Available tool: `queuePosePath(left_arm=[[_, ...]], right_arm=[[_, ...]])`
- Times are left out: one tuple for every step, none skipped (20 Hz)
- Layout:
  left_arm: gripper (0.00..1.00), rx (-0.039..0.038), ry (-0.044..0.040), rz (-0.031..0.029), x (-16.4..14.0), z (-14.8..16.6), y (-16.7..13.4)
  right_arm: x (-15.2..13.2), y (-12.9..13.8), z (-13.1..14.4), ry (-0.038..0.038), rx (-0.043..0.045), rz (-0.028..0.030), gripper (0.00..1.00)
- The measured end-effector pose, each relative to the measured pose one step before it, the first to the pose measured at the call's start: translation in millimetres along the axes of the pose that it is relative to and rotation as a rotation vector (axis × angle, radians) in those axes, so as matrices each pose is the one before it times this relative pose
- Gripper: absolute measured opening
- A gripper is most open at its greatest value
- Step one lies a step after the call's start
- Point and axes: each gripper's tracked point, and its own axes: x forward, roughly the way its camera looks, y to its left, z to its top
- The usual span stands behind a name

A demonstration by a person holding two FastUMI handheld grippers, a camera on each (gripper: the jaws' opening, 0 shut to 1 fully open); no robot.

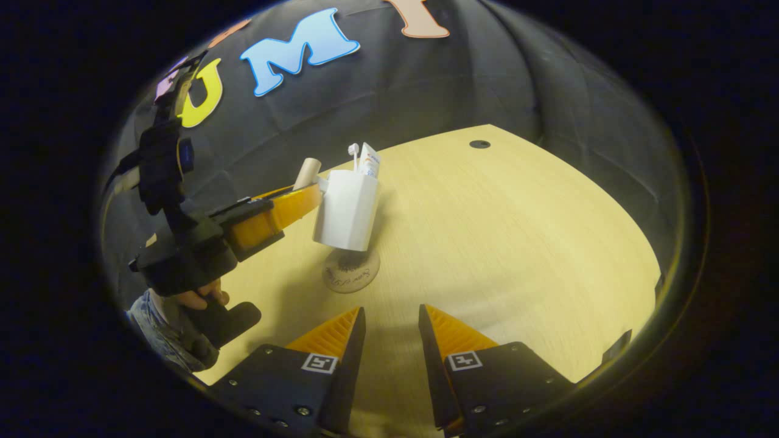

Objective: Put the toothbrush and toothpaste on the desktop into the cup, then pick up the cup and place it on the coaster on the desktop.

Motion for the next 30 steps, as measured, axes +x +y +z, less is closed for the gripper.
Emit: queuePosePath(left_arm=[[0.17,-0.00334,-0.00005,0.01066,-4.26,1.59,2.55],[0.17,-0.00509,-0.0021,0.00632,-2.43,-0.46,-0.07],[0.17,0.00154,0.00011,0.00841,-2.07,-2.12,1.31],[0.17,0.00737,-0.00189,0.00593,-2.86,-1.95,-0.55],[0.17,0.01099,0.00088,0.0024,-4.14,-2.83,-2.47],[0.17,0.00666,0.00381,0.0027,-3.78,-2.9,-2.31],[0.17,0.00491,0.00147,0.0057,-4.67,-3.08,-1.14],[0.17,-0.00184,0.00407,0.00833,-4.91,-4.26,0.57],[0.17,-0.00688,0.00495,0.00545,-3.81,-3.69,2.13],[0.17,-0.00935,0.00495,0.007,-3.76,-4.19,0.86],[0.17,-0.00695,0.007,0.00681,-3.24,-5.02,1.62],[0.17,-0.0031,0.00657,0.00637,-4.59,-5.71,0.11],[0.17,-0.00186,0.00637,0.00382,-3.7,-4.54,0.82],[0.17,0.00171,0.00696,0.00418,-3.57,-4.87,-0.87],[0.17,0.0058,0.00583,0.00357,-3.13,-5.44,-1.35],[0.17,0.0074,0.00712,0.00411,-2.3,-4.64,-1.45],[0.17,0.00461,0.0051,0.00583,-2.69,-4.43,0.29],[0.17,0.00044,0.00186,0.00541,-1.74,-4.3,-0.54],[0.17,0.00098,0.00163,0.00605,-1.47,-4.28,-0.79],[0.23,0.00277,0.00419,0.00504,-1.94,-1.48,-0.38],[0.17,0.00027,0.00488,0.00208,-0.65,-2.94,1.13],[0.2,0.00167,0.00694,0.004,0.27,-3.57,-0.53],[0.2,0.00002,0.00804,0.003,-0.44,-3.78,1.71],[0.2,-0.00069,0.01023,0.0033,-0.56,-4.48,0.21],[0.2,-0.00214,0.01094,0.00301,-1.29,-5.62,0.35],[0.21,-0.00096,0.00949,0.0028,-0.02,-4.57,-0.29],[0.2,0.00036,0.00799,0.00304,0.54,-4.16,1.3],[0.21,0.00271,0.0072,0.00546,0.75,-5.41,0.3],[0.2,0.00239,0.00996,0.00065,0.16,-7.06,0.59],[0.24,0.00072,0.01592,0.00531,0.76,-5.18,0.52]], right_arm=[[-0.58,-2.2,-0.26,0.00135,-0.00176,-0.0011,0.51],[-1.03,-0.73,-1.54,0.00324,0.00023,0.00109,0.51],[-0.55,-0.29,-0.24,0.00102,0.00196,0.00258,0.51],[-0.5,0.83,-1.25,0.0009,0.00039,0.00373,0.48],[-0.81,1.25,-1.11,0.0021,-0.00216,0.00489,0.51],[-0.89,1.69,-2.2,0.00266,-0.00386,0.00466,0.51],[-1.49,1.13,-1.3,0.00184,-0.00284,0.00543,0.51],[-1.25,1.59,-1.47,0.00128,-0.00128,0.00524,0.48],[-1.36,1.27,-1.16,0.00015,-0.00092,0.00421,0.48],[-1.59,0.61,-2.12,0.00193,-0.00113,0.00335,0.51],[-1.67,0.24,-1.24,0.00061,-0.00104,0.00296,0.48],[-1.9,-0.23,-1.74,-0.00028,-0.00053,0.00146,0.51],[-2.04,-0.26,-0.11,-0.00151,-0.0002,0.00085,0.51],[-1.9,-0.73,-1.11,-0.00018,0.00095,0.00224,0.51],[-1.65,-0.42,-0.69,-0.00065,0.00215,-0.00067,0.51],[-1.35,-0.72,-1.37,-0.00057,0.00234,-0.00113,0.51],[-0.96,-0.49,-0.13,-0.00023,0.00323,0.00008,0.51],[-1.52,-0.75,-2.42,0.00084,0.00314,0.00003,0.51],[-1.14,-0.08,-0.27,0.00049,0.00229,0.00112,0.51],[-0.91,0.07,-1.34,-0.00057,0.00027,-0.00012,0.51],[-0.96,-0.28,0.26,-0.0019,-0.00094,0.00026,0.51],[-1.5,-0.65,-1.11,0.00069,0.0003,0.00059,0.51],[-1.18,0.02,0.11,-0.00078,0.00125,0.00116,0.51],[0.18,-0.22,-0.48,-0.00053,0.00093,0.00077,0.51],[-0.71,-0.12,-0.05,-0.00058,0.00042,0.00112,0.51],[0.01,-0.07,0.06,-0.00017,0.00002,0.00134,0.51],[-0.64,-0.05,0.23,0.0006,-0.00032,0.0021,0.51],[0.2,-0.54,-0.41,0.00103,-0.00034,0.00113,0.51],[-0.3,-1.04,0.52,0.0007,-0.0007,-0.0003,0.51],[-0.25,-0.92,-0.54,0.00177,-0.00038,0.00059,0.51]])
